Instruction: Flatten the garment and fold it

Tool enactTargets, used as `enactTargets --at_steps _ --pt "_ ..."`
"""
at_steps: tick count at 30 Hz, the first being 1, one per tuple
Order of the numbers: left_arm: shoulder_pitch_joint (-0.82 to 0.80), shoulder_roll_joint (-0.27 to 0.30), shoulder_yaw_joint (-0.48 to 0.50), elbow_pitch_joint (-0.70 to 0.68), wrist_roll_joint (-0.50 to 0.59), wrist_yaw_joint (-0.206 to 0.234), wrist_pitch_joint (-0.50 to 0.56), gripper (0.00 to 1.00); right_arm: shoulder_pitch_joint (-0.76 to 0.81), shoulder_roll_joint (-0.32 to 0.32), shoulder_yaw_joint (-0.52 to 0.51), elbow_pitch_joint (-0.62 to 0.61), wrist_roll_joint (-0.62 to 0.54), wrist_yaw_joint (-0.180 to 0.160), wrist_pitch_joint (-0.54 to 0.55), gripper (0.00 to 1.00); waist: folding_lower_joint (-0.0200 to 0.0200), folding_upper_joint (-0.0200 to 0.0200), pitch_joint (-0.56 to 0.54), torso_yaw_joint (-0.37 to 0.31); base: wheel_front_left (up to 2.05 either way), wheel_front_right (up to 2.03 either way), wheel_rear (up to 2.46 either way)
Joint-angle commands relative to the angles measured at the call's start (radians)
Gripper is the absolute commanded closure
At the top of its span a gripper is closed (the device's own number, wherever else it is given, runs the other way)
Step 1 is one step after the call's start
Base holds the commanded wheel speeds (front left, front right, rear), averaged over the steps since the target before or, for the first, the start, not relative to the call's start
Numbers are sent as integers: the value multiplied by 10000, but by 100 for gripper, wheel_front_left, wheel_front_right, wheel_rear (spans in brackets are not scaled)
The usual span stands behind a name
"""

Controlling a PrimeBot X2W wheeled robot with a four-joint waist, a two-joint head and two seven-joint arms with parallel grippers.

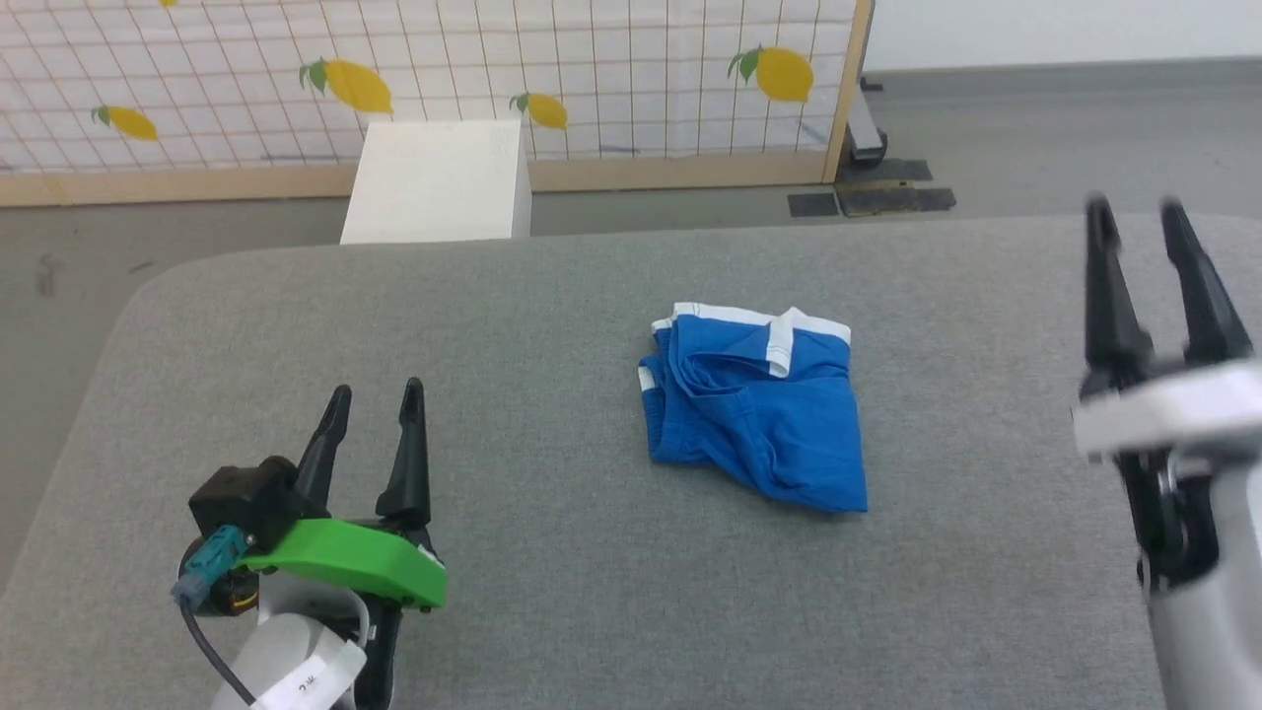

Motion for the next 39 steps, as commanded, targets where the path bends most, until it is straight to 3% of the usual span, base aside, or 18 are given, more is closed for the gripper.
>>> enactTargets --at_steps 1,8,15,24,39 --pt "183 -28 62 73 -109 106 -19 0 527 234 -248 -288 -183 -13 -153 0 1 0 -164 26 0 0 0" --pt "278 147 170 307 -30 227 -35 0 2645 1011 -812 -1244 -760 -13 -366 0 1 0 -299 203 0 0 0" --pt "340 454 236 477 302 545 -35 0 3726 1293 -672 -1595 -1359 -13 -329 0 1 0 -244 297 0 0 0" --pt "647 801 163 546 763 857 -42 0 4109 1395 -370 -1635 -1828 -13 -73 0 1 0 -192 390 0 0 0" --pt "746 932 -58 361 785 899 147 0 4108 1443 -243 -1485 -2183 -13 206 0 1 0 -112 441 0 0 0"
